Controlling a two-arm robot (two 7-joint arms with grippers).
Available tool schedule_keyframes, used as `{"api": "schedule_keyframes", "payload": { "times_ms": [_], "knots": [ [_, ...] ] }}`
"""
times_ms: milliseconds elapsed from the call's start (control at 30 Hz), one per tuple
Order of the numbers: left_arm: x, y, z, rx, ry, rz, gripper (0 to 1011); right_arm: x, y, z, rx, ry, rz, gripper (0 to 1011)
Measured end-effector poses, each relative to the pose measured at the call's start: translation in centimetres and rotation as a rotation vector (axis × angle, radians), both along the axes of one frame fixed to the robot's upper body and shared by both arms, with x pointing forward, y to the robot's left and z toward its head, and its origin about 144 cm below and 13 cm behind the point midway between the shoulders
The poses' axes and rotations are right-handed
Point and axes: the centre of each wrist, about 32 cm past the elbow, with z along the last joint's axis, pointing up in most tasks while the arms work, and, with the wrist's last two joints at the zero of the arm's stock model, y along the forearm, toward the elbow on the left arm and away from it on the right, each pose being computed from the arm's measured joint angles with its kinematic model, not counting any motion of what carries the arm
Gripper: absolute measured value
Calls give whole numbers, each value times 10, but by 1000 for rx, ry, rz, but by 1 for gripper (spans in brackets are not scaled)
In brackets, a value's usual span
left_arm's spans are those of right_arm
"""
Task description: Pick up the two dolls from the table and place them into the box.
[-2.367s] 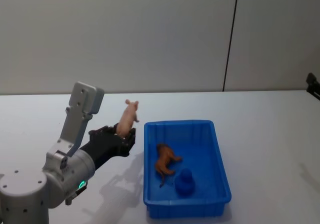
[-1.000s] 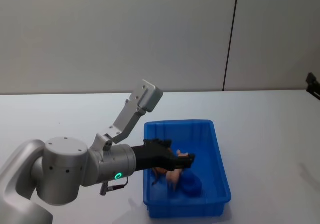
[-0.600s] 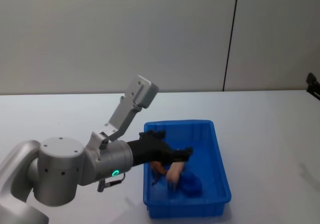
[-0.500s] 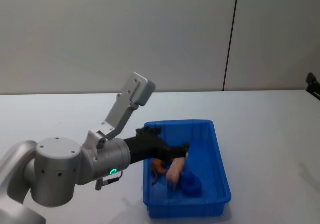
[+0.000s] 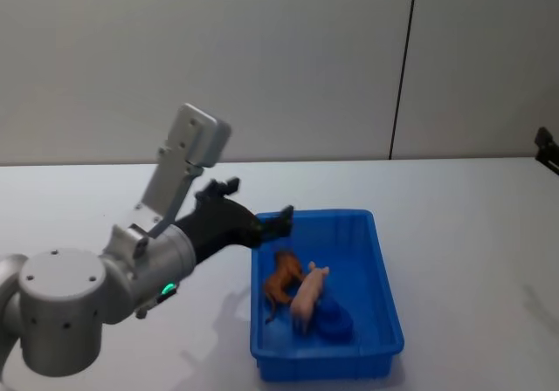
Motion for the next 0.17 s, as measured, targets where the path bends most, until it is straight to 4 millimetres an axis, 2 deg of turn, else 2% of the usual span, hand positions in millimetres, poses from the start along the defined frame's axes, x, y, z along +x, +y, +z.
{"api": "schedule_keyframes", "payload": {
  "times_ms": [167],
  "knots": [
    [-8,5,5,10,-73,56,1001,0,0,0,0,0,0,1001]
  ]
}}
